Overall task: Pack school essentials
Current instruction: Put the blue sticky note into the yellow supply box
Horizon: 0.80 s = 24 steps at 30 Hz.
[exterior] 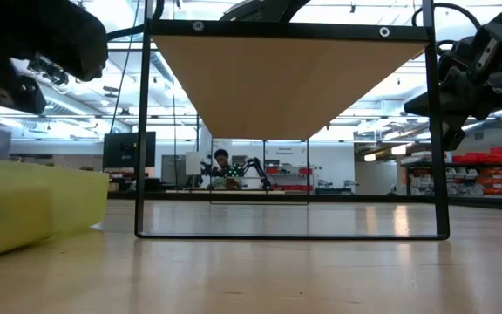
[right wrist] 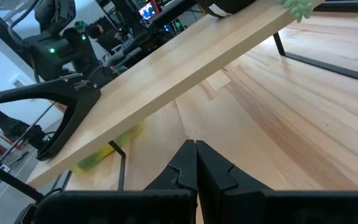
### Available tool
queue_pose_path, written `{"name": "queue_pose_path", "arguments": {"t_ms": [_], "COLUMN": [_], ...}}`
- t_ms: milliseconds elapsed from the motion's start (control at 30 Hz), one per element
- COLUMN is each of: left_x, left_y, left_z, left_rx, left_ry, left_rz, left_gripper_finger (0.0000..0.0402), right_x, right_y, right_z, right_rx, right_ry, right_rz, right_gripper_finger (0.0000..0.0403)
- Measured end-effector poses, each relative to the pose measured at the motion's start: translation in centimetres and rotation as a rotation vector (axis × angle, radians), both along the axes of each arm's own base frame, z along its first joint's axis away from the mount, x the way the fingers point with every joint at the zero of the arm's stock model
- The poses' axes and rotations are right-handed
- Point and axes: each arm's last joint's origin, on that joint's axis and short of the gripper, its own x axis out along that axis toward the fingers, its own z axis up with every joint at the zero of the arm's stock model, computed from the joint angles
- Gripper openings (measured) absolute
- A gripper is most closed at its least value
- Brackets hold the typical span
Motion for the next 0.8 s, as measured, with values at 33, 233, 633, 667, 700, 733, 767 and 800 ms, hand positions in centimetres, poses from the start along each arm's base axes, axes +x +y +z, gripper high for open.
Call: {"name": "queue_pose_path", "arguments": {"t_ms": [33,233,633,667,700,733,767,800], "left_x": [0.0,0.2,0.4,0.3,0.2,0.1,0.1,0.0], "left_y": [-0.1,0.4,1.7,1.8,1.8,1.9,1.9,1.9], "left_z": [-0.1,-0.3,-0.9,-1.1,-1.3,-1.4,-1.5,-1.5], "left_rx": [0.003,0.074,0.149,0.152,0.16,0.167,0.172,0.175], "left_ry": [0.005,-0.015,-0.041,-0.036,-0.033,-0.031,-0.03,-0.032], "left_rz": [-0.003,0.014,0.013,0.011,0.011,0.012,0.009,0.0], "left_gripper_finger": [0.0,0.0,0.0001,0.0001,0.0001,0.0001,0.0001,0.0001], "right_x": [0.0,0.0,0.0,0.0,0.0,0.0,0.0,0.0], "right_y": [0.0,0.0,0.0,0.0,0.0,0.0,0.0,0.0], "right_z": [0.0,0.0,0.0,0.0,0.0,0.0,0.0,0.0], "right_rx": [0.0,0.0,0.0,0.0,0.0,0.0,0.0,0.0], "right_ry": [0.0,0.0,0.0,0.0,0.0,0.0,0.0,0.0], "right_rz": [0.0,0.0,0.0,0.0,0.0,0.0,0.0,0.0], "right_gripper_finger": [0.0006,0.0006,0.0006,0.0006,0.0006,0.0006,0.0006,0.0006]}}
